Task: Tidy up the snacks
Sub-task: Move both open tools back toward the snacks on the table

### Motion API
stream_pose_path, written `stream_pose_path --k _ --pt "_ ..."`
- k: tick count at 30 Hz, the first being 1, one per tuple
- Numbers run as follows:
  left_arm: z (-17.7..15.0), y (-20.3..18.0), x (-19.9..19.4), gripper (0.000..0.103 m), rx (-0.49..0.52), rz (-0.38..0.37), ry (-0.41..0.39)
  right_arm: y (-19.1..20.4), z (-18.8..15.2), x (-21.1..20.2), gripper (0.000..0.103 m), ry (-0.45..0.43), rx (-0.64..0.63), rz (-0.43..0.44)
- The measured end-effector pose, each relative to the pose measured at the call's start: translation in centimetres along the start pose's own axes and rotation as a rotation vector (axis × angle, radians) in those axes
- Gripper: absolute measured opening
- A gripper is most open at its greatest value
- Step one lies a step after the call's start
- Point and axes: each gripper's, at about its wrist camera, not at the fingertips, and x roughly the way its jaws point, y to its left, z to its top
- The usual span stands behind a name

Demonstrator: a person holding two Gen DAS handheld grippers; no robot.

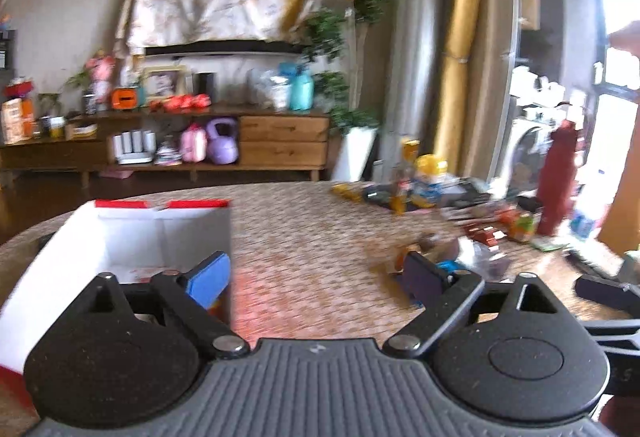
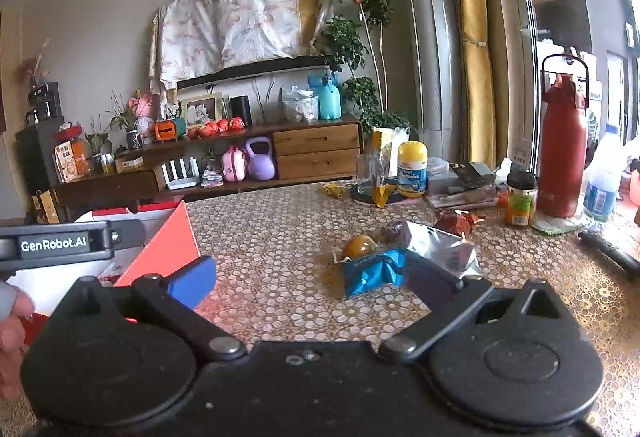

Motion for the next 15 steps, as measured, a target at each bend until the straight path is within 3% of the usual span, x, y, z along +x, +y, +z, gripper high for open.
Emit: stream_pose_path --k 7,15 --pt "-0.1 -2.9 2.2 0.096 0.027 -0.097 -0.021 -4.0 0.4 0.2 0.103 0.013 0.070 -0.020" --pt "-0.8 -6.0 6.3 0.096 0.061 -0.142 0.044 -7.2 0.2 1.5 0.103 0.026 0.084 -0.054"
